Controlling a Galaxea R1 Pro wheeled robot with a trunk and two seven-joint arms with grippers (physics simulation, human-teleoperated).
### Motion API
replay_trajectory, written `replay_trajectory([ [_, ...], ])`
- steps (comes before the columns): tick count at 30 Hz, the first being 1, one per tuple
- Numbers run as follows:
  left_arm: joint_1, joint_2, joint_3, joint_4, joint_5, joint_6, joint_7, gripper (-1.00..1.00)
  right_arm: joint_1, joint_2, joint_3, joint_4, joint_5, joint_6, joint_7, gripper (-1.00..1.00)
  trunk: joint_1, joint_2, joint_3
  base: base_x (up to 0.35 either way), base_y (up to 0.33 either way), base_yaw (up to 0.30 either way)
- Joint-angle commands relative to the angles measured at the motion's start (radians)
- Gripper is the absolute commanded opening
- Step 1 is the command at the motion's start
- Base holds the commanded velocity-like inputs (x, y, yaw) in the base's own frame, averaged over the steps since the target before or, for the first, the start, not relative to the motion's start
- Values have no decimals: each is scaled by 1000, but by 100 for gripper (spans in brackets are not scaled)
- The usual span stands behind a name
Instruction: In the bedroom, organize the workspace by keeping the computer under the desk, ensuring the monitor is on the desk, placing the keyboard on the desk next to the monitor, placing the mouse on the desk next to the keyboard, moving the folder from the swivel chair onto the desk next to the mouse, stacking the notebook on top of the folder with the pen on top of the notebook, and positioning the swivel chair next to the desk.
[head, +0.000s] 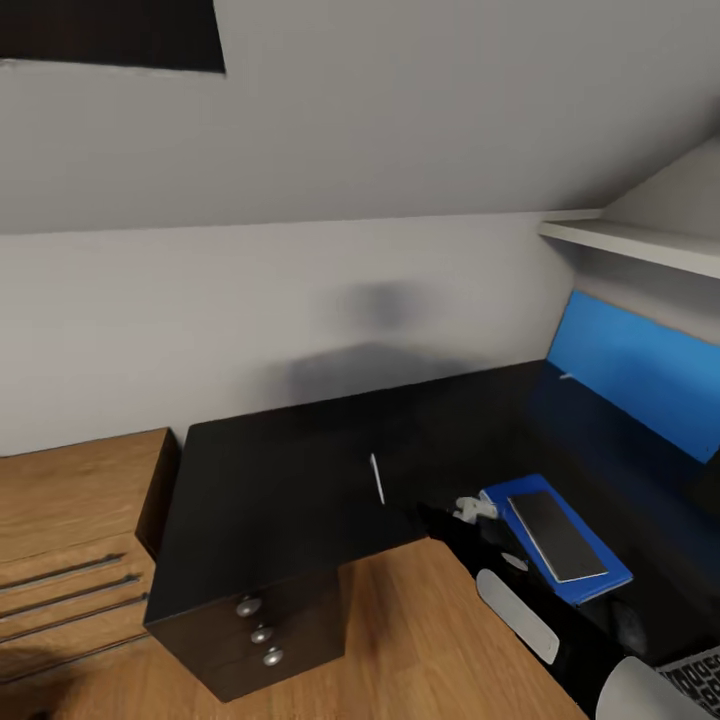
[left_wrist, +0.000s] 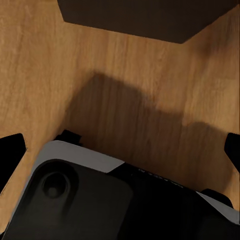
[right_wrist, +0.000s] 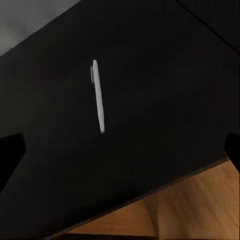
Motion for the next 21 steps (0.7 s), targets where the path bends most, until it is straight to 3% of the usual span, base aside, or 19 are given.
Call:
replay_trajectory([
  [1, -1, 1, -8, 4, 10, -19, 4, 100, -1, 7, 8, -2, -4, 0, -8, 100, 0, -1, -2, 0, 0, 273],
  [4, -1, 6, -8, 29, 10, -85, 4, 100, -1, 33, 27, 6, 6, -3, -9, 100, 0, -1, -4, 0, 0, 273],
  [8, -1, 10, -10, 72, 9, -165, 4, 100, -1, 50, 40, 15, 59, -23, -11, 100, 0, -1, -6, 0, 0, 272],
  [11, -1, 11, -11, 83, 9, -185, 4, 100, -1, 54, 42, 21, 95, -43, -20, 100, 0, -1, -7, 0, 0, 272],
  [17, -1, 11, -14, 90, 8, -197, 4, 100, -1, 56, 45, 27, 124, -56, -39, 100, 0, -1, -11, 0, 0, 272],
  [19, -1, 11, -14, 91, 8, -198, 4, 100, -1, 56, 56, 27, 152, -58, -42, 100, 0, -1, -12, 0, 0, 269],
  [21, -1, 11, -14, 91, 8, -198, 4, 100, -1, 56, 84, 28, 209, -59, -46, 100, 0, -1, -14, 0, 0, 259],
])
